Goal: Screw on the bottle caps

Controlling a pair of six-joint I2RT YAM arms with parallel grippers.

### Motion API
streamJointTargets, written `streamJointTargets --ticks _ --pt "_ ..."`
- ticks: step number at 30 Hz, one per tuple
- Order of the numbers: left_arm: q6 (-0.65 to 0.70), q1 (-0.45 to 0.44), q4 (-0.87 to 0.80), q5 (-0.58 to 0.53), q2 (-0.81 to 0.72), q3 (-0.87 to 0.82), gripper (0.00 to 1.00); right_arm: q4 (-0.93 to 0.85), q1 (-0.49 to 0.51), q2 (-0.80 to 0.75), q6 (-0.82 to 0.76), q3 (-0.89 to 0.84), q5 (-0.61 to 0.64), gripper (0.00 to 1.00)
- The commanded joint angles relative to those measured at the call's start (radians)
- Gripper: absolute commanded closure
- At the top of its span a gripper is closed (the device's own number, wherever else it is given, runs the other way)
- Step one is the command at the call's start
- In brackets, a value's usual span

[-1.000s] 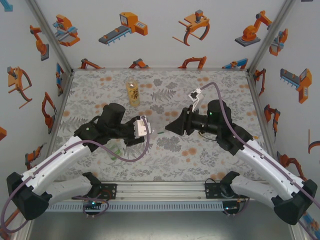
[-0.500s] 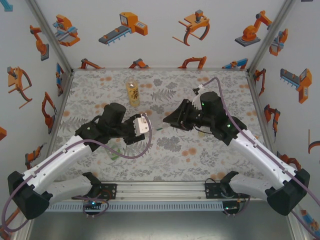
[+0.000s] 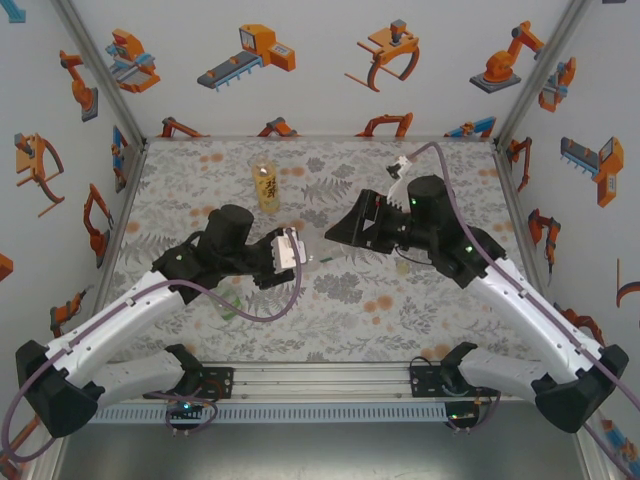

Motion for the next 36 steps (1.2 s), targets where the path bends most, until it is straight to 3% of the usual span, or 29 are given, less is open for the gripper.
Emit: streamJointTargets --ticks 1,4,10,16,20,26,36 --pt "0.025 -0.004 0.019 0.047 -0.026 0.025 1.0 -0.015 0.006 -0.069 -0.282 0.042 0.047 0.16" --pt "0.031 -0.004 0.017 0.066 -0.037 0.021 1.0 0.037 0.006 -0.116 -0.503 0.02 -0.011 0.2" --pt "0.048 -0.004 -0.006 0.161 -0.05 0.024 1.0 0.083 0.006 -0.206 -1.019 -0.036 -0.263 0.22" --pt "0.052 -0.005 -0.013 0.186 -0.044 0.026 1.0 0.005 0.006 -0.163 -1.329 -0.017 -0.452 0.26" --pt "0.049 -0.005 -0.013 0.182 -0.033 0.027 1.0 -0.03 0.006 -0.127 -1.401 -0.005 -0.511 0.32" --pt "0.045 -0.004 -0.023 0.151 -0.018 0.037 1.0 0.006 0.008 -0.128 -1.402 -0.044 -0.495 0.32" --pt "0.049 -0.004 -0.024 0.161 -0.017 0.038 1.0 0.021 0.009 -0.111 -1.396 -0.054 -0.504 0.42"
